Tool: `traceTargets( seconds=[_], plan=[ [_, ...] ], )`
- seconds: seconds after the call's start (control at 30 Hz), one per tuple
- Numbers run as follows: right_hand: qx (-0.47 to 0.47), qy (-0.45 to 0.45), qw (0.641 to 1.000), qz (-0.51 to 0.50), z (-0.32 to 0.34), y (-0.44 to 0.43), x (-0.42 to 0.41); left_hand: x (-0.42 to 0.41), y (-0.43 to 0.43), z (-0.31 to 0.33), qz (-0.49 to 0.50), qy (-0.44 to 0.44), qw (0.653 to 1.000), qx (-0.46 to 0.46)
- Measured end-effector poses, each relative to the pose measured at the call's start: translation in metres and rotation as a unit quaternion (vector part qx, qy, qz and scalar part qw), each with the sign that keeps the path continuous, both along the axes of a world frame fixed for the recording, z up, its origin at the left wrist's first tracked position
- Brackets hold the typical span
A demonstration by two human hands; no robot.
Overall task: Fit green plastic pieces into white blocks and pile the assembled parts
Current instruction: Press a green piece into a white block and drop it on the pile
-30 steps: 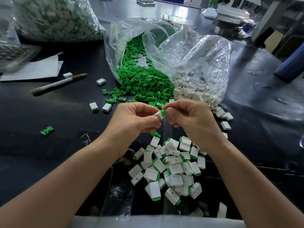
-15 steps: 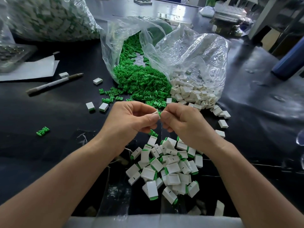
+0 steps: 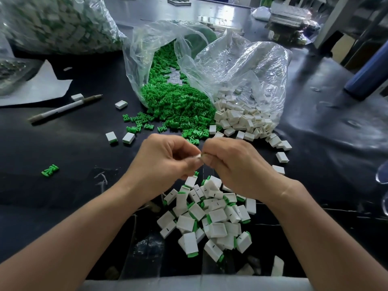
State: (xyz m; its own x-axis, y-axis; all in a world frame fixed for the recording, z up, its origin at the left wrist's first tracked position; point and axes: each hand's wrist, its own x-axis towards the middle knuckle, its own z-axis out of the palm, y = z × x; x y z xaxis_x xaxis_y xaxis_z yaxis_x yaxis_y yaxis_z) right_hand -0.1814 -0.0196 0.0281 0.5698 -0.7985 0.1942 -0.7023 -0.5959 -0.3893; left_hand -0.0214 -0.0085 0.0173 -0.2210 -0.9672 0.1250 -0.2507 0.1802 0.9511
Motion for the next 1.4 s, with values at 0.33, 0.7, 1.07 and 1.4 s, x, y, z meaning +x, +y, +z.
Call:
traceTargets(
  seconds=[0.33,0.7,1.07,1.4],
  plan=[
    [0.389,-0.397,0.828,-0.081,0.0,-0.002,0.005,-0.002,-0.005,0.003,0.018,0.197,0.977,0.077],
    [0.505,-0.443,0.739,-0.049,0.002,0.004,0.014,-0.004,-0.001,0.002,-0.033,0.22,0.972,0.069],
    [0.447,-0.426,0.787,0.011,0.0,0.008,0.015,-0.006,0.0,0.003,-0.034,0.213,0.975,0.058],
    [0.454,-0.425,0.782,-0.033,-0.001,0.004,0.011,-0.002,-0.002,0.002,-0.049,0.218,0.971,0.084]
  ],
)
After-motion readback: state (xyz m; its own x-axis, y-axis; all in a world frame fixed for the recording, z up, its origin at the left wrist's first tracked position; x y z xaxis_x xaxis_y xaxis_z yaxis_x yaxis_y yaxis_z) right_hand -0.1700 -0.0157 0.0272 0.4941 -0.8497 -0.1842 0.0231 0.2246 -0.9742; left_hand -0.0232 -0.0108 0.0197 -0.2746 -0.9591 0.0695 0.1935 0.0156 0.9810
